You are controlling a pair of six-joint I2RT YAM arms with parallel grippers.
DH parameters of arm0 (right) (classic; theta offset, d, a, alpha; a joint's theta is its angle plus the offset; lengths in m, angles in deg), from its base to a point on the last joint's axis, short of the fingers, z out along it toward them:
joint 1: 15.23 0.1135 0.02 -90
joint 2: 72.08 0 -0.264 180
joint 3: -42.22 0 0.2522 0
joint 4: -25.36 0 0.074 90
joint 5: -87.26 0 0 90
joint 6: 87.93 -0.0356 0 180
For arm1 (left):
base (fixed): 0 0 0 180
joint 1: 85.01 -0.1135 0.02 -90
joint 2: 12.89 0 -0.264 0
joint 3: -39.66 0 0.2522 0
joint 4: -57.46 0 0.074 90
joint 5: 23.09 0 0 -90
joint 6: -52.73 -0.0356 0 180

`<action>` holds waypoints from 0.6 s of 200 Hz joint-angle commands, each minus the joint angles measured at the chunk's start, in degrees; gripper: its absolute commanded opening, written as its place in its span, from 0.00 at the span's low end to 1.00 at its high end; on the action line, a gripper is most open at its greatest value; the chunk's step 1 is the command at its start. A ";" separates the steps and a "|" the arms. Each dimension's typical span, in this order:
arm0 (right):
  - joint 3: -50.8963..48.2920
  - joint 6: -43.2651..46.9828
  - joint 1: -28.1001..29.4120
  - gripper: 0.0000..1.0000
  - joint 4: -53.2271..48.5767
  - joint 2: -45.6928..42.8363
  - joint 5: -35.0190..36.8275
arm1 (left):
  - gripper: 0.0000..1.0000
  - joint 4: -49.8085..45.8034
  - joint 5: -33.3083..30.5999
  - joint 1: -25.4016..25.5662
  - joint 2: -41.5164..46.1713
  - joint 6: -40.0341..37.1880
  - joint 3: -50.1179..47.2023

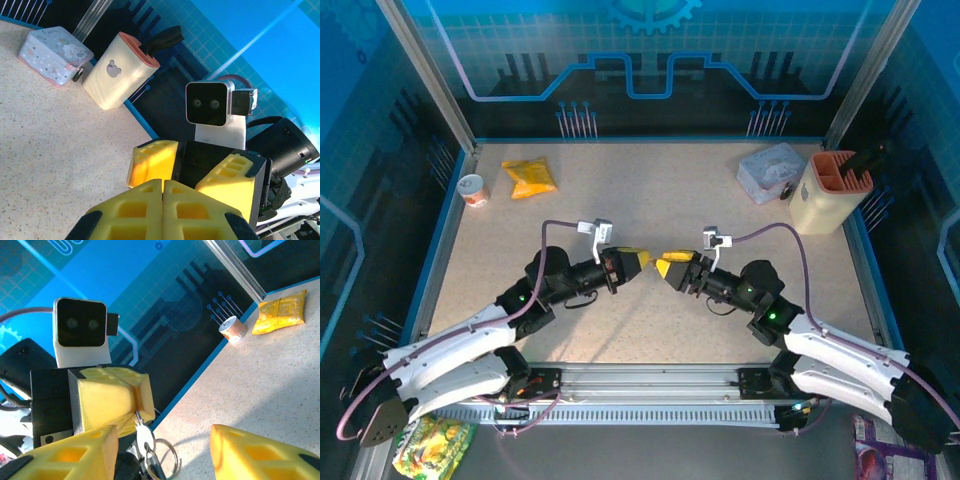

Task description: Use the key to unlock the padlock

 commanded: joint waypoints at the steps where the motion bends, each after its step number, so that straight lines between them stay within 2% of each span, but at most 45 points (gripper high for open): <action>1: 1.50 -0.84 -0.37 0.45 1.60 0.63 -2.70 | 0.00 0.92 2.33 0.62 -0.66 -1.74 2.49; 30: 2.38 -1.75 -0.28 0.36 2.17 1.28 -5.30 | 0.00 0.47 1.92 0.75 -0.12 -1.54 2.12; 67: 1.81 -1.42 0.21 0.27 1.05 0.63 -4.91 | 0.00 0.84 1.44 0.78 0.72 -1.54 1.74; 120: 2.18 -2.02 0.38 0.21 1.40 0.32 -5.84 | 0.00 1.54 2.60 0.78 -0.50 -1.06 2.36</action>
